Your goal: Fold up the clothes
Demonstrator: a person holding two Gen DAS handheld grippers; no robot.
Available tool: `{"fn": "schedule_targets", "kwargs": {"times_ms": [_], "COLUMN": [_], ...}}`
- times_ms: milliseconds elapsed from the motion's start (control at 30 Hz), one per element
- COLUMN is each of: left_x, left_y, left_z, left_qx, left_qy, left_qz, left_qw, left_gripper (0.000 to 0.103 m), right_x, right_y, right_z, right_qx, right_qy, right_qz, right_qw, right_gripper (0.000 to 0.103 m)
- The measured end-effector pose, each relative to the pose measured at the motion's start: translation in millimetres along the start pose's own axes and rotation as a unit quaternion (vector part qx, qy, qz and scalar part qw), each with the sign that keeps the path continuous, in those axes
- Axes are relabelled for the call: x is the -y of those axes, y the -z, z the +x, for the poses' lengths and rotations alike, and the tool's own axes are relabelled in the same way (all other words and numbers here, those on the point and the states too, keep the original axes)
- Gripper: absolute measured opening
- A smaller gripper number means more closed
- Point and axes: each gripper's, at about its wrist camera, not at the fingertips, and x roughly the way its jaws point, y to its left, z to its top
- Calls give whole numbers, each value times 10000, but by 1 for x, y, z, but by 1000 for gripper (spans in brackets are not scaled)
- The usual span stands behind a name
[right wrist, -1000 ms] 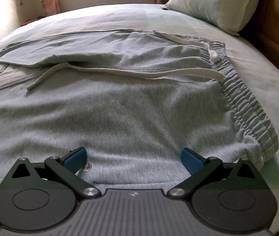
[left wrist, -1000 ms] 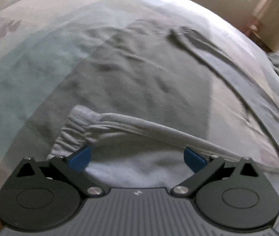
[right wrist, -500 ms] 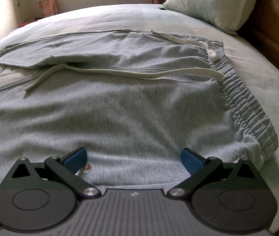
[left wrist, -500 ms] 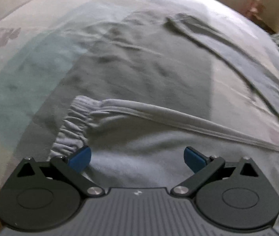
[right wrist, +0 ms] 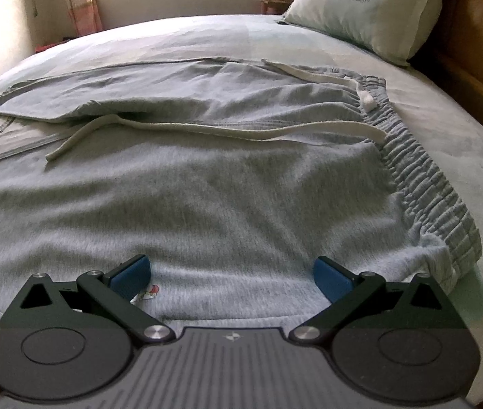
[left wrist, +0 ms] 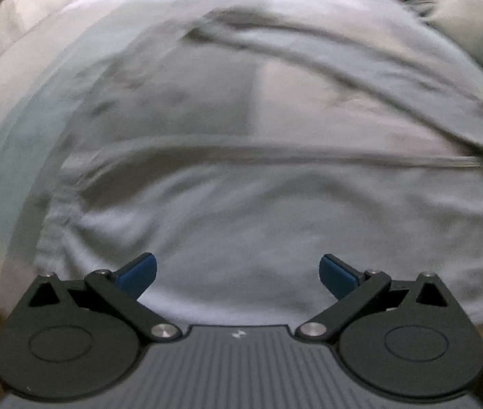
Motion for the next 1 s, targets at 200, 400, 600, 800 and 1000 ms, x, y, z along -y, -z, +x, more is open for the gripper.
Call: {"fn": "schedule_targets", "kwargs": {"times_ms": [200, 400, 600, 800, 1000], "left_x": [112, 224, 296, 321, 306], "left_y": [-24, -18, 10, 33, 36], "left_z": [-24, -11, 7, 31, 52], "left_qx": [364, 353, 260, -87, -420], "left_qy": [785, 1397, 1605, 1589, 1559], "left_qz": [1077, 1940, 2614, 2898, 2438], "left_qw": [9904, 9704, 9514, 9438, 9563], "left_gripper": [101, 101, 101, 101, 101], "right_x": [4, 21, 36, 32, 41], "right_y": [-1, -13, -8, -4, -4], "right_z": [-5, -18, -5, -3, -13], "right_qx": [-44, -63, -292, -176, -35], "right_qy": [-149, -453, -431, -334, -635], "right_qz": [-92, -217, -271, -380, -456], "right_qw": [9998, 9987, 9983, 9986, 9969], "right_gripper": [103, 103, 103, 103, 103]}}
